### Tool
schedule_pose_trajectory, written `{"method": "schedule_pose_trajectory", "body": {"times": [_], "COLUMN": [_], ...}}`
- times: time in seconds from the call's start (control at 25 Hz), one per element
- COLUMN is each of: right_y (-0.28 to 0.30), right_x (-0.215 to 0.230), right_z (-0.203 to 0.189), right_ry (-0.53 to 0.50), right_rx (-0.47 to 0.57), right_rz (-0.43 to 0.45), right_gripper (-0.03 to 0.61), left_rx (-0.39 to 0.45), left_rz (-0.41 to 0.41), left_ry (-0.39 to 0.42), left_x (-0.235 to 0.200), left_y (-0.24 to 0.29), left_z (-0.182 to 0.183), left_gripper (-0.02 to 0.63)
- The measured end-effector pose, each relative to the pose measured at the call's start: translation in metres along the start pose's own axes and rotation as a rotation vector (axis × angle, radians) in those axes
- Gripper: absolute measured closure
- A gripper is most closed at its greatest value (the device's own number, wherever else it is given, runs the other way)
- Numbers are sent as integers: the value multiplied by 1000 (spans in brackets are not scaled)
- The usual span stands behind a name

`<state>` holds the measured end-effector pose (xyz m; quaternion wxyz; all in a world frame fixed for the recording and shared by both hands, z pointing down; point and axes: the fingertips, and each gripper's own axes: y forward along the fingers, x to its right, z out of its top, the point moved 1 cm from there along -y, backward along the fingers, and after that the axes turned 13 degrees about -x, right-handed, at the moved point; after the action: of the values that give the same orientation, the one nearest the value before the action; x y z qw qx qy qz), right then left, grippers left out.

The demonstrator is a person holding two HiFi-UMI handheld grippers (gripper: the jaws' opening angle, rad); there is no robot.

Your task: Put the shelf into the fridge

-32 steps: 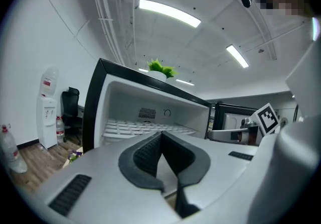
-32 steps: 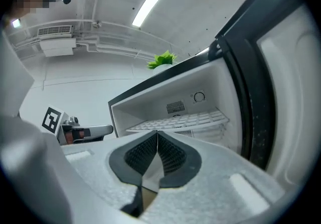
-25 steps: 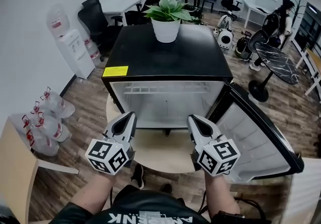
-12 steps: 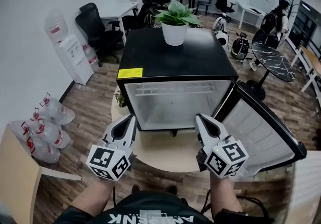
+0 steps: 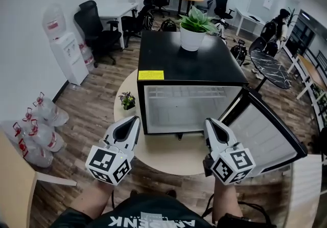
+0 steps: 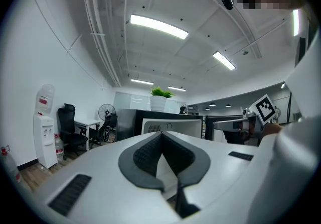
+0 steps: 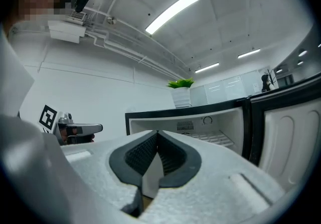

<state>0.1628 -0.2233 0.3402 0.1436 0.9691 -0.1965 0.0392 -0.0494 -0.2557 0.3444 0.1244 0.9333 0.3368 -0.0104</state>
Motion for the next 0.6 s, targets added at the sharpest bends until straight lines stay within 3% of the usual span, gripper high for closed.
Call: {"method": "schedule_pose_trajectory", "body": {"times": [0.6], "right_y": [-10], "right_x": [-6], "right_z": [0], "right_ry": [-12], "right_rx": [-6], "right_rz": [-59], "right_gripper": [572], "left_rx": [0], "left_rz": [-77], "left_ry": [-30], "left_x": [9], "left_y": [-6], "left_z": [3], "left_gripper": [612]}}
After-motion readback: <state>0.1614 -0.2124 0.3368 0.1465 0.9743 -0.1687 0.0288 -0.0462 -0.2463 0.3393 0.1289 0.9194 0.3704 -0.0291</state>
